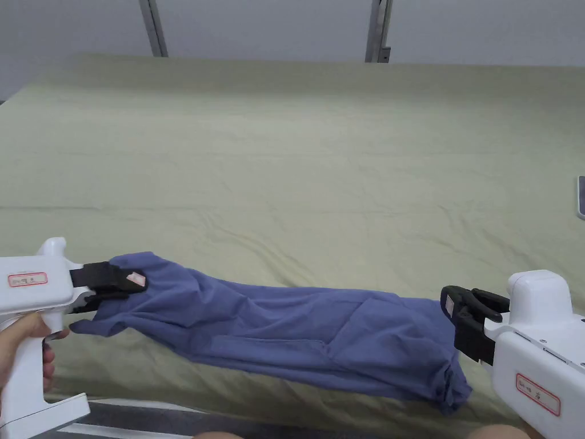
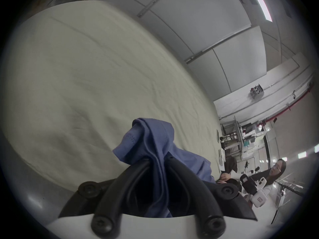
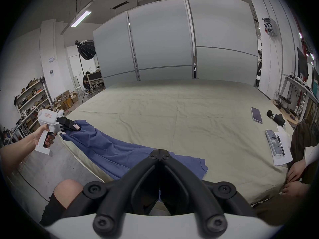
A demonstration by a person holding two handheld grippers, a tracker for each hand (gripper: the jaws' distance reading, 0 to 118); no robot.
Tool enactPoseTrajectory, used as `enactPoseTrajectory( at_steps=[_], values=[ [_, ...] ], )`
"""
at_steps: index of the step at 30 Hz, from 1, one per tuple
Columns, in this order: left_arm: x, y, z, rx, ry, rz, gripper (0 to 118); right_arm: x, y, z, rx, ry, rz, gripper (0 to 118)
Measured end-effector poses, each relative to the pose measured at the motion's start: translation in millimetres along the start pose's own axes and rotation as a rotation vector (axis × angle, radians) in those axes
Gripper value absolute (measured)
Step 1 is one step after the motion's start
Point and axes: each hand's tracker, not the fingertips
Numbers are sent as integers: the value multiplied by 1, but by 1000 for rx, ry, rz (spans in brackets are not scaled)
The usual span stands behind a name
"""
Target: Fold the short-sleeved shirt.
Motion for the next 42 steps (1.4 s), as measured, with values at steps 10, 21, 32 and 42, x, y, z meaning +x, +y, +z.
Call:
enactPoseTrajectory(
  at_steps=[10,21,32,42],
  values=[
    [109,-42,-67,-138,-56,-84,7,18,-1,24,34,-3,-25,2],
    [126,-91,-186,-253,81,-112,7,45,-17,38,12,-30,-67,2],
    [119,-80,-146,-161,-154,-64,118,52,-20,36,-1,-40,-92,2],
    [114,-95,-88,-131,257,-335,0,33,-12,41,19,9,-75,2]
  ],
)
